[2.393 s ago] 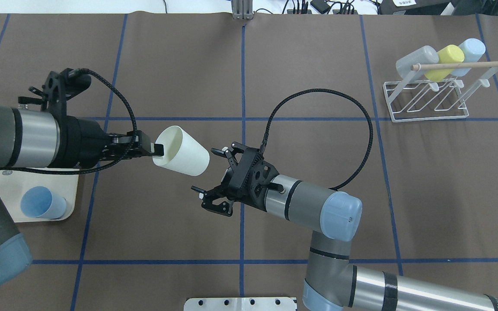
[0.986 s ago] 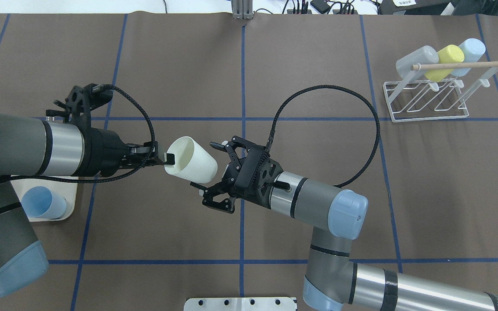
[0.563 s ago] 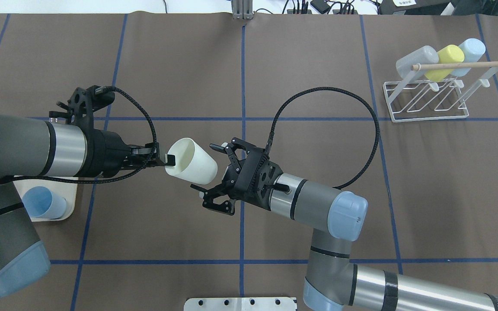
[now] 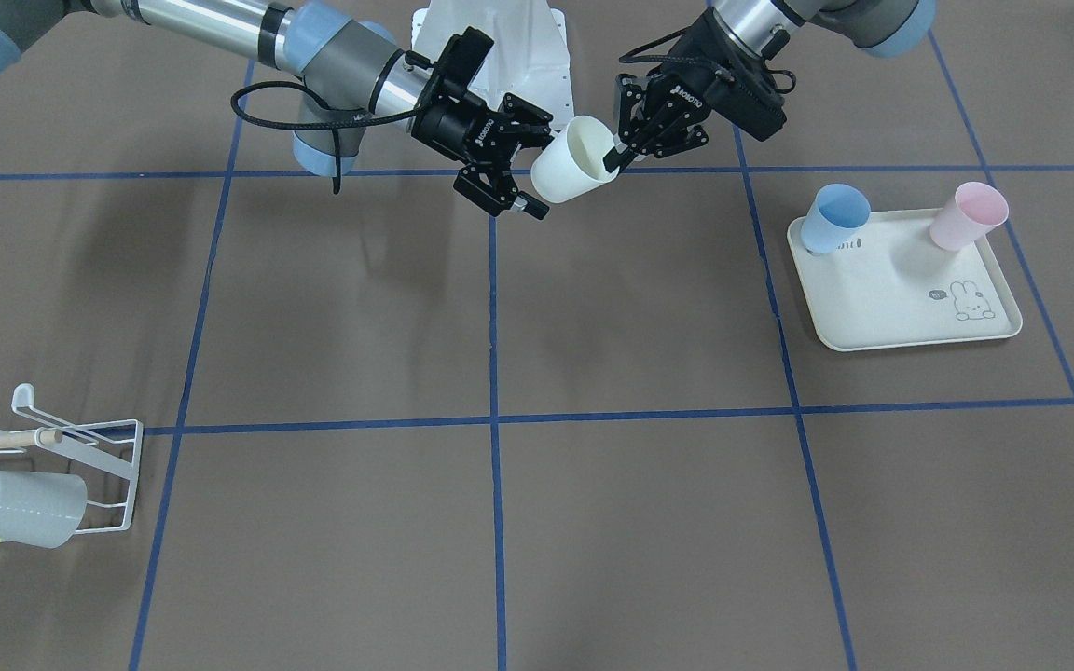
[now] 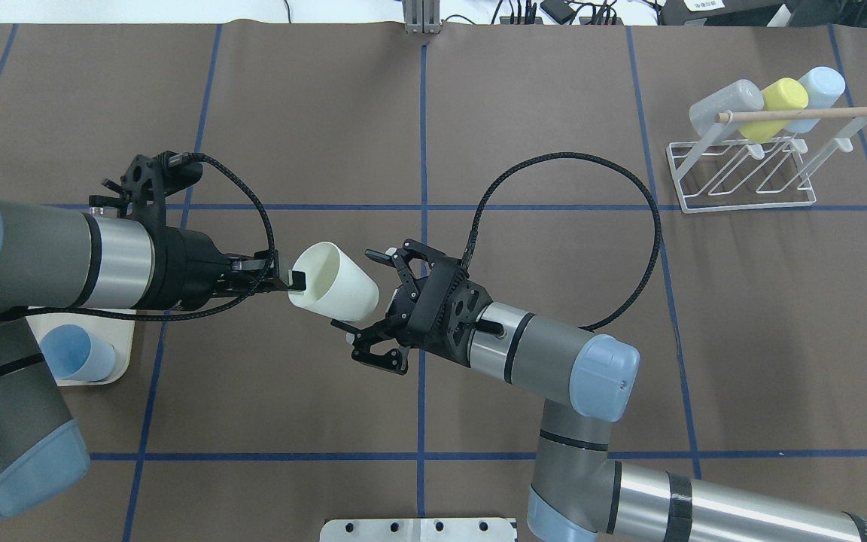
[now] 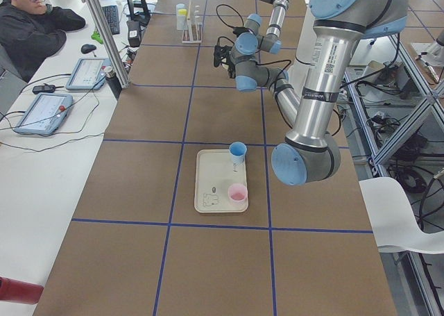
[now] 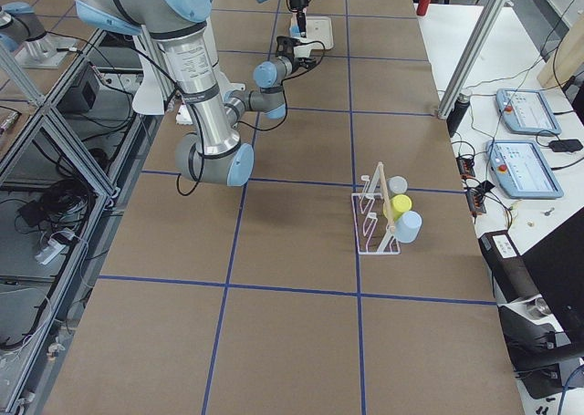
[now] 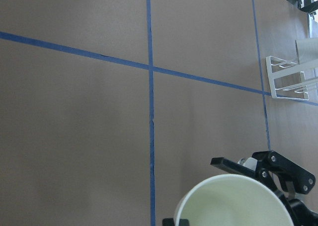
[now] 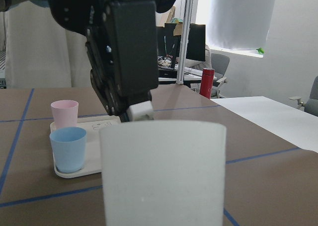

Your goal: Transfer IKEA cup to right arm and place on rack

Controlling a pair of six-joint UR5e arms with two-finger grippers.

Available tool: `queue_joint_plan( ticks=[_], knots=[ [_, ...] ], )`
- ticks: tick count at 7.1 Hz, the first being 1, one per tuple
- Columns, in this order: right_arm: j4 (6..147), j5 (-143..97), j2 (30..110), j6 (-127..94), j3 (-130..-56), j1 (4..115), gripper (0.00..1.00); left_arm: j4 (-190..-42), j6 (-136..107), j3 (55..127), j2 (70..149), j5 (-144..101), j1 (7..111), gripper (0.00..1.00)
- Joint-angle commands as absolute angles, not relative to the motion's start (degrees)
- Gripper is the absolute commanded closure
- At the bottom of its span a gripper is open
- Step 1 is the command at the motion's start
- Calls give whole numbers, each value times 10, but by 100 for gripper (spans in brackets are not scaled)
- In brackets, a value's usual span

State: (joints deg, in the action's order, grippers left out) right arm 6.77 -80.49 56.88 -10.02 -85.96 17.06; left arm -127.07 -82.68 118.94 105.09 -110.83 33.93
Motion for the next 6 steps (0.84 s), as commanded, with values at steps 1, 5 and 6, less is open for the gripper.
queue_joint_plan(
  ticks=[1,5,6],
  knots=[
    [68,-802,569,-100,-860,170,2,-1270,-827,1184,1056,-1108,339,100],
    [68,-801,568,-101,-860,170,20,-1270,-827,1181,1058,-1108,339,100],
    [68,-798,568,-101,-860,169,21,-1270,-827,1177,1065,-1108,339,100]
  ],
)
